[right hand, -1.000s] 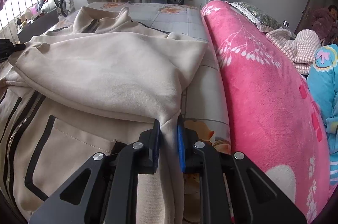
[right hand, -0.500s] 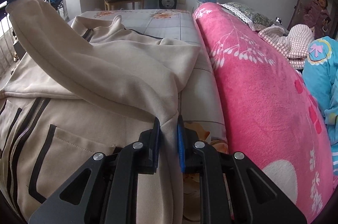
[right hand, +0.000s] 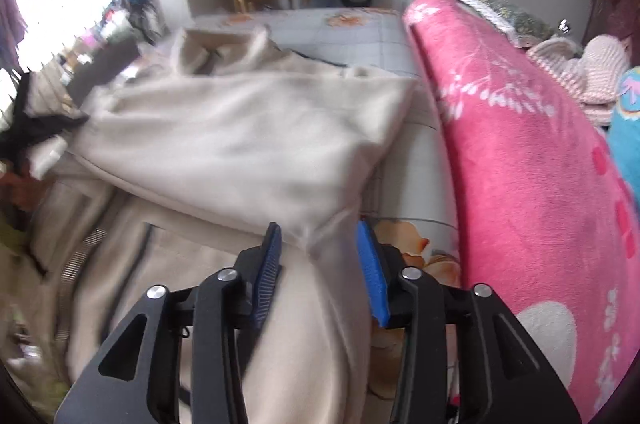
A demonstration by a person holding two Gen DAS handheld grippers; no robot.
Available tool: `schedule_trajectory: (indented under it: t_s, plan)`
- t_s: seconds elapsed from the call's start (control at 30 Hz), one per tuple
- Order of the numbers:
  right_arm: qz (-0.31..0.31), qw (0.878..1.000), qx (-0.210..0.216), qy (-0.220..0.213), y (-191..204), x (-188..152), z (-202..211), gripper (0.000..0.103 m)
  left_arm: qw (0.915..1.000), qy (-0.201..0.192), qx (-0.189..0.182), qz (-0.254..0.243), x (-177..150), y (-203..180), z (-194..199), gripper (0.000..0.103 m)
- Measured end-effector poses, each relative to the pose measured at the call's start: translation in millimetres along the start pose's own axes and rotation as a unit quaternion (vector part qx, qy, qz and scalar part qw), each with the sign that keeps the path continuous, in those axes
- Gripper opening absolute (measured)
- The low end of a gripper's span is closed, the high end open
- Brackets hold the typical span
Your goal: Fold large clothes
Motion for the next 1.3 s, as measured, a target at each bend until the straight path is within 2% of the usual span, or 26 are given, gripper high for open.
schedule_trajectory:
  t_s: [0.07, 0.17, 0.3, 0.37, 0.4, 0.5, 0.6, 0.63, 0.73, 0.8, 0.83, 0.87, 0.9, 0.93, 0.97, 1.03, 1.13, 1.17, 1.27, 1.3]
  plan:
    - [-0.036, 0.999, 0.022, -0.026, -8, 16, 12, 0.049, 1.0000, 0.004, 0.005, -0.002, 0, 1, -2, 0.005]
    - [-0.065, 0.997, 0.019, -0.030, -17, 40, 0, 0.049, 0.9999, 0.006, 0.008, -0.002, -1, 3, -7, 0.005]
    - [-0.056, 0.998, 0.033, 0.010, -1, 62, -48, 0.049, 0.9999, 0.004, 0.010, 0.003, -1, 3, -8, 0.005]
    - [-0.029, 0.999, 0.013, 0.034, 7, 67, -76, 0.047, 0.9999, 0.004, 0.011, 0.004, -1, 4, -8, 0.005]
    - [-0.018, 0.999, -0.003, 0.046, 8, 68, -89, 0.045, 0.9999, 0.004, 0.011, 0.005, -1, 4, -8, 0.005]
    - [-0.007, 0.996, -0.025, 0.081, 4, 63, -119, 0.029, 0.9999, 0.003, 0.012, 0.003, -2, 5, -8, 0.006]
    - [-0.025, 0.997, -0.031, 0.073, -5, 67, -121, 0.009, 0.9999, 0.004, 0.010, 0.004, -2, 4, -8, 0.007]
    - [-0.034, 0.996, -0.031, 0.070, -8, 69, -121, 0.005, 0.9999, 0.003, 0.009, 0.004, -2, 5, -8, 0.007]
    - [-0.041, 0.996, -0.036, 0.065, -14, 72, -125, 0.004, 0.9999, 0.006, 0.005, 0.006, -2, 5, -5, 0.008]
    - [-0.039, 0.996, -0.051, 0.059, -15, 74, -119, 0.004, 0.9999, 0.013, 0.007, 0.006, -1, 4, 3, 0.018]
    - [-0.034, 0.996, -0.059, 0.055, -12, 76, -113, 0.005, 0.9999, 0.011, 0.009, 0.004, -1, 3, 8, 0.029]
    - [-0.025, 0.997, -0.056, 0.049, -6, 78, -105, 0.007, 0.9999, 0.002, 0.010, 0.004, 1, 1, 16, 0.039]
    - [-0.012, 0.998, -0.045, 0.042, 4, 80, -98, 0.008, 0.9999, -0.012, 0.008, 0.000, 3, -2, 28, 0.042]
    - [0.008, 0.999, -0.032, 0.035, 18, 82, -89, 0.018, 0.9996, -0.025, 0.003, -0.009, 5, -8, 38, 0.048]
    - [0.026, 0.999, -0.024, 0.027, 31, 83, -82, 0.035, 0.9993, -0.034, -0.003, -0.019, 7, -14, 45, 0.055]
    - [0.066, 0.998, 0.004, 0.023, 63, 80, -75, 0.052, 0.9982, -0.038, -0.025, -0.039, 7, -32, 51, 0.063]
    - [0.085, 0.994, 0.038, 0.049, 97, 68, -88, 0.053, 0.9971, -0.014, -0.045, -0.060, 2, -57, 37, 0.070]
    - [0.089, 0.994, 0.030, 0.060, 101, 63, -98, 0.054, 0.9969, 0.000, -0.042, -0.067, -2, -63, 28, 0.073]
    - [0.078, 0.992, 0.006, 0.099, 103, 41, -125, 0.058, 0.9955, 0.052, -0.011, -0.079, -21, -67, -7, 0.075]
    - [0.090, 0.992, -0.003, 0.086, 105, 41, -126, 0.058, 0.9943, 0.064, 0.003, -0.086, -28, -66, -16, 0.075]
Point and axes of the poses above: each gripper's, at about its wrist camera, not at the fingertips, and z roughly against the way its jaws point, y to its left, x to its top, the point moved 9 cm from there along -z, roughly the way its jaws point, and after that the axes turned 1 degree about x, right-handed, at the moved point
